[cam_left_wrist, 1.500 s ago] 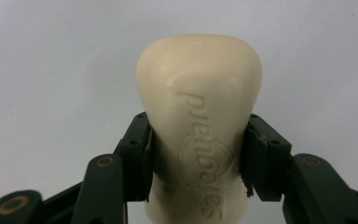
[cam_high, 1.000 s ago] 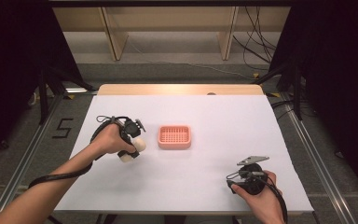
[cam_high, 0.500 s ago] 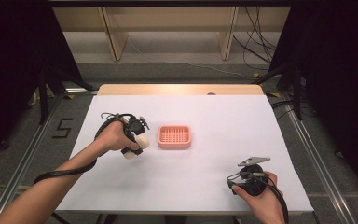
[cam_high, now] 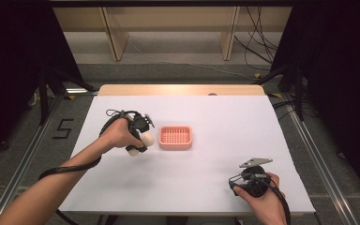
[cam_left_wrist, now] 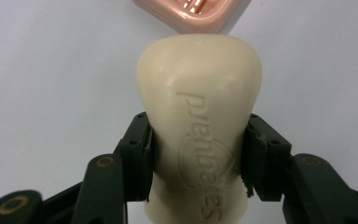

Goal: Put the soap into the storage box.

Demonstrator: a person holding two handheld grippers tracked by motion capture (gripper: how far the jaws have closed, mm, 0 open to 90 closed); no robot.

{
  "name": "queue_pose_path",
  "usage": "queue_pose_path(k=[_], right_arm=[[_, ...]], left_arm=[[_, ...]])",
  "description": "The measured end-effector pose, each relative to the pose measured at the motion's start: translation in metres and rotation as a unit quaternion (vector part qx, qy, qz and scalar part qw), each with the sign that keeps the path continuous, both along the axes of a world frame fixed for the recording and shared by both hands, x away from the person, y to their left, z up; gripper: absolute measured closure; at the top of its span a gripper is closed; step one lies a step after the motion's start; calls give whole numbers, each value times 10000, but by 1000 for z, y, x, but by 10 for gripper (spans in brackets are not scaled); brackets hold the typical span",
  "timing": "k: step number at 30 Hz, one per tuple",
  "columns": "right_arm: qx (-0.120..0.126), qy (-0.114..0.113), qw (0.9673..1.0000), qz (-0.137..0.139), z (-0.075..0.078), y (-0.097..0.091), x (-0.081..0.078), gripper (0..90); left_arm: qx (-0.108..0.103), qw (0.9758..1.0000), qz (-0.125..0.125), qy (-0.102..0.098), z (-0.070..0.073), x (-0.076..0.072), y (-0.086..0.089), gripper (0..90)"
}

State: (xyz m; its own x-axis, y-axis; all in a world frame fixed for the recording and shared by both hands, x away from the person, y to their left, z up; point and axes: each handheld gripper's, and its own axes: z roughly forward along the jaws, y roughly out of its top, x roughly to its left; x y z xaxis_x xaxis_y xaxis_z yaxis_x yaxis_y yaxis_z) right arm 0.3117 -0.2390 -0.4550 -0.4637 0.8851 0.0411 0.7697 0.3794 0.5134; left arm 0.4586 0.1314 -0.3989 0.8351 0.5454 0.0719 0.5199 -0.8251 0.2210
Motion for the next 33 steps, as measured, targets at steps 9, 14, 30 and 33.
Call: queue_pose_path(k=[9,14,30,33], right_arm=[[8,-22,10000,11,0,0,0,359],[-53,-41,10000,-4,1,0,-1,359],[-21,-66,10000,27,-1,-1,-2,359],[-33,-113,9999,60,-1,-2,-2,359]], left_arm=[[-6,9999,-128,-33,1,3,-9,494],[17,9997,-236,-56,2,7,-13,494],[-11,9995,-298,-117,3,14,-21,494],[-6,9994,-329,-132,3,15,-22,494]])
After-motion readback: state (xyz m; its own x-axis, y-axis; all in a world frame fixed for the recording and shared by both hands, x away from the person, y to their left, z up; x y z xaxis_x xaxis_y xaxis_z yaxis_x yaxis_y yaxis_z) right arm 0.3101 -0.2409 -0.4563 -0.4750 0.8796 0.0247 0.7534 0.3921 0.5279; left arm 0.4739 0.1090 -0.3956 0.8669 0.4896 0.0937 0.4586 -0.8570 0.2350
